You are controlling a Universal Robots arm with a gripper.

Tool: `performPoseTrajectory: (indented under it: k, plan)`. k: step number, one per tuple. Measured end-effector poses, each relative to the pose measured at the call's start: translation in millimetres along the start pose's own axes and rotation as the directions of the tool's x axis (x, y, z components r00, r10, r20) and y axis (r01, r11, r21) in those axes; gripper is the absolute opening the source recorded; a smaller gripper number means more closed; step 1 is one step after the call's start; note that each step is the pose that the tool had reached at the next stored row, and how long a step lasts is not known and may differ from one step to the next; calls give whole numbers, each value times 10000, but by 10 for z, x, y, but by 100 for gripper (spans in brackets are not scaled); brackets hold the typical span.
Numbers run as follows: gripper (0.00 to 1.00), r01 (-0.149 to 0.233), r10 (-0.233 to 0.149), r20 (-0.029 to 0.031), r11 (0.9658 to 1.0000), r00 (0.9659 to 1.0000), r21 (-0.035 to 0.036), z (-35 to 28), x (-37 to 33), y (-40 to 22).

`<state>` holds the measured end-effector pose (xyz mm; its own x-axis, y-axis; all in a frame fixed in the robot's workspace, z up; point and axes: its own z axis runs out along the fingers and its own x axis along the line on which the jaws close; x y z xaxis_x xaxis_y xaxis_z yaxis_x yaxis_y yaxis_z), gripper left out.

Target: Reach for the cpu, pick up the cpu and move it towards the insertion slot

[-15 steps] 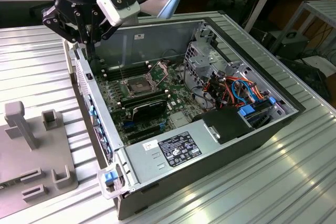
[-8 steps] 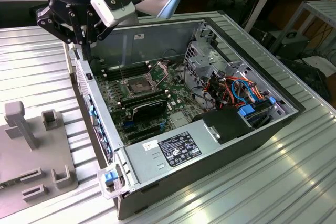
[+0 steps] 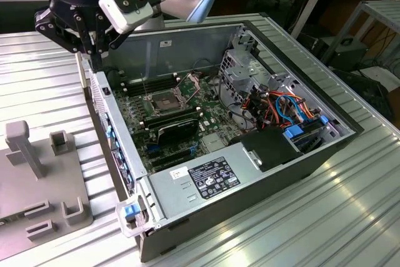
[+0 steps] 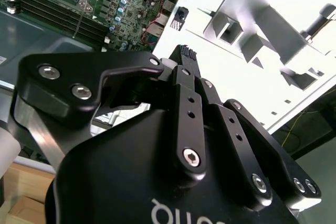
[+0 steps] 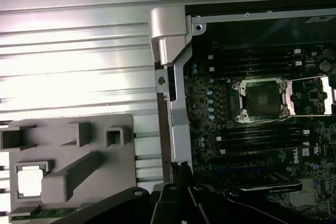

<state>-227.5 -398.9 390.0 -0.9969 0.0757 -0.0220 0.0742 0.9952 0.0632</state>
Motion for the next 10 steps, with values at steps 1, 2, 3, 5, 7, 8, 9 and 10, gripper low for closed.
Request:
performPoseTrajectory:
  k: [1, 2, 3, 5, 7, 8, 9, 10]
  plan:
    - [11, 1, -1, -1, 10000, 10000, -3, 0, 18, -1]
    - [11, 1, -1, -1, 10000, 10000, -5, 0, 28, -2]
    - [11, 0, 0, -1, 10000, 10000, -7, 1, 38, -3]
    - [11, 0, 0, -1, 10000, 10000, -13, 1, 65, -5]
    - [11, -1, 1, -2, 10000, 10000, -19, 2, 92, -7]
    - [11, 0, 0, -2, 10000, 10000, -22, 2, 108, -9]
    - [11, -1, 1, -3, 10000, 10000, -26, 3, 124, -10]
    - [11, -1, 1, -3, 10000, 10000, -28, 3, 134, -10]
